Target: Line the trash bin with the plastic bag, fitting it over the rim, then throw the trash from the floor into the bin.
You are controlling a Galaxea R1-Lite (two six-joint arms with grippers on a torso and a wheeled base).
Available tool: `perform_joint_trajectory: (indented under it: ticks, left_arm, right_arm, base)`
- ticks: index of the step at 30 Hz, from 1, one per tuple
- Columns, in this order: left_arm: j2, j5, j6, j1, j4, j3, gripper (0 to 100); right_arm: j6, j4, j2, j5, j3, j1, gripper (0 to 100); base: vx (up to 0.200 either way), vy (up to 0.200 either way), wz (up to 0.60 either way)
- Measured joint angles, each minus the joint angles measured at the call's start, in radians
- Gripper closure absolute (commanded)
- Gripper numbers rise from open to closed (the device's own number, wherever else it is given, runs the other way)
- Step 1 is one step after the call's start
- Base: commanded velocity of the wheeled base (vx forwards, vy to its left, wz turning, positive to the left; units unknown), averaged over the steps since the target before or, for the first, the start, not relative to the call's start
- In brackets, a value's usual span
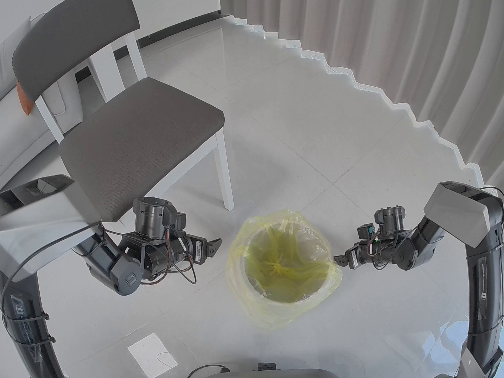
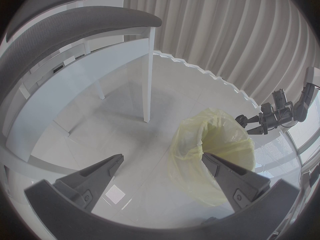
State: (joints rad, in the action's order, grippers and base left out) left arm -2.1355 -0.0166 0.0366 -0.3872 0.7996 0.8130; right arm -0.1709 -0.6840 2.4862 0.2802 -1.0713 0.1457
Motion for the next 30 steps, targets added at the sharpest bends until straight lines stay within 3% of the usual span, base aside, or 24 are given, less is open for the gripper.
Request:
perform_joint_trajectory:
  ticks: [12,21,30]
  left_arm:
    - [-0.002,0.000,0.013,-0.010,0.011,-0.003,0]
    - [-0.003,0.004,0.015,-0.016,0.047,-0.011,0]
    - [-0.030,0.010,0.014,-0.014,0.180,-0.070,0]
  right_arm:
    - [-0.006,0.203,0.066,0.000,-0.167,0.003,0]
    - [-0.088,0.216,0.010,-0.001,-0.136,-0.118,0]
    - [-0.120,0.224,-0.032,-0.003,-0.168,-0.217,0]
  base:
    - [0.000,0.000,0.00]
    - [0.000,0.000,0.00]
    - [0.000,0.000,0.00]
